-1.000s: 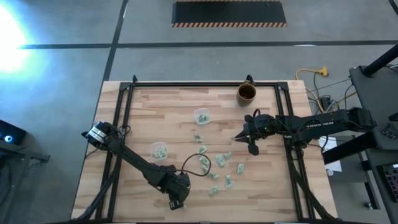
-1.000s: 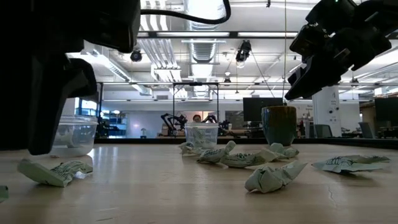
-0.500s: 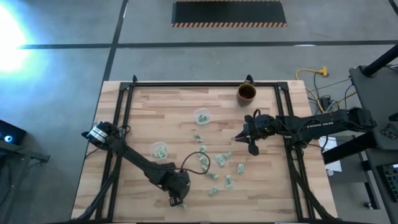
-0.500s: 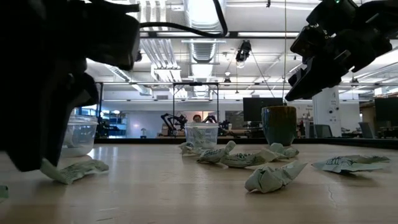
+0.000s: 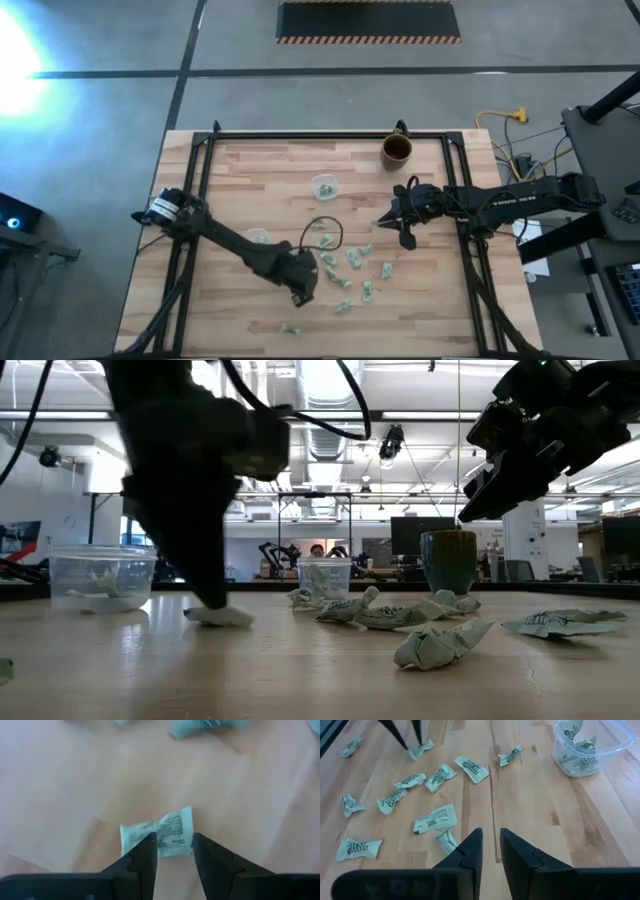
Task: Pick and place Stevia / Truvia into bins
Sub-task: Put the stevia packet into the bottom transparent container
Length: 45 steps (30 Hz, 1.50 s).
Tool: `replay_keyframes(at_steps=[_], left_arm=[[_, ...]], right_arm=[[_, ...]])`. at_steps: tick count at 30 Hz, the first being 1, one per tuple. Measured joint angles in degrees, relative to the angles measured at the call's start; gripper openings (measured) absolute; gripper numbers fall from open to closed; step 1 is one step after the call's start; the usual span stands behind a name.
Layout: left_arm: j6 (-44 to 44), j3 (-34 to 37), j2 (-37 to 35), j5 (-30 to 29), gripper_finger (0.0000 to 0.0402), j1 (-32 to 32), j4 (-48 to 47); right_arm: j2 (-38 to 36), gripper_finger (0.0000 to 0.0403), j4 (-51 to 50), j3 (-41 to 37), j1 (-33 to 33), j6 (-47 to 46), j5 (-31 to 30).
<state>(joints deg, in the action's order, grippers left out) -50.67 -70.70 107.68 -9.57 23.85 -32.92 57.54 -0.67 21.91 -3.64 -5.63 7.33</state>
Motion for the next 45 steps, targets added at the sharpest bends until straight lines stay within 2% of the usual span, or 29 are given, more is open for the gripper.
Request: replay_keyframes(at_steps=[4, 7, 12, 37, 45], left_arm=[[2.9, 0.0, 0.0, 0.9, 0.0109, -1.9, 0.0], [9.9, -0.3, -0.2, 3.2, 0.0109, -2.0, -0.4], [19.7, -1.4, -0.3, 3.0, 0.0109, -2.0, -1.0], [24.5, 0.0, -0.1, 2.5, 0.0109, -2.8, -2.0], [24.2, -0.2, 3.6, 3.3, 0.0109, -2.9, 2.3]], right_arm=[[0.0, 0.0059, 0.0, 0.0, 0.0, -0.3, 0.0], [0.0, 0.0059, 0.0, 0.0, 0.0, -0.7, 0.0], [0.0, 0.0059, 0.0, -0.2, 0.0, -0.9, 0.1], [0.0, 0.0059, 2.9, -2.2, 0.0, -3.4, 0.1], [0.0, 0.0059, 3.1, -2.2, 0.0, -3.4, 0.1]])
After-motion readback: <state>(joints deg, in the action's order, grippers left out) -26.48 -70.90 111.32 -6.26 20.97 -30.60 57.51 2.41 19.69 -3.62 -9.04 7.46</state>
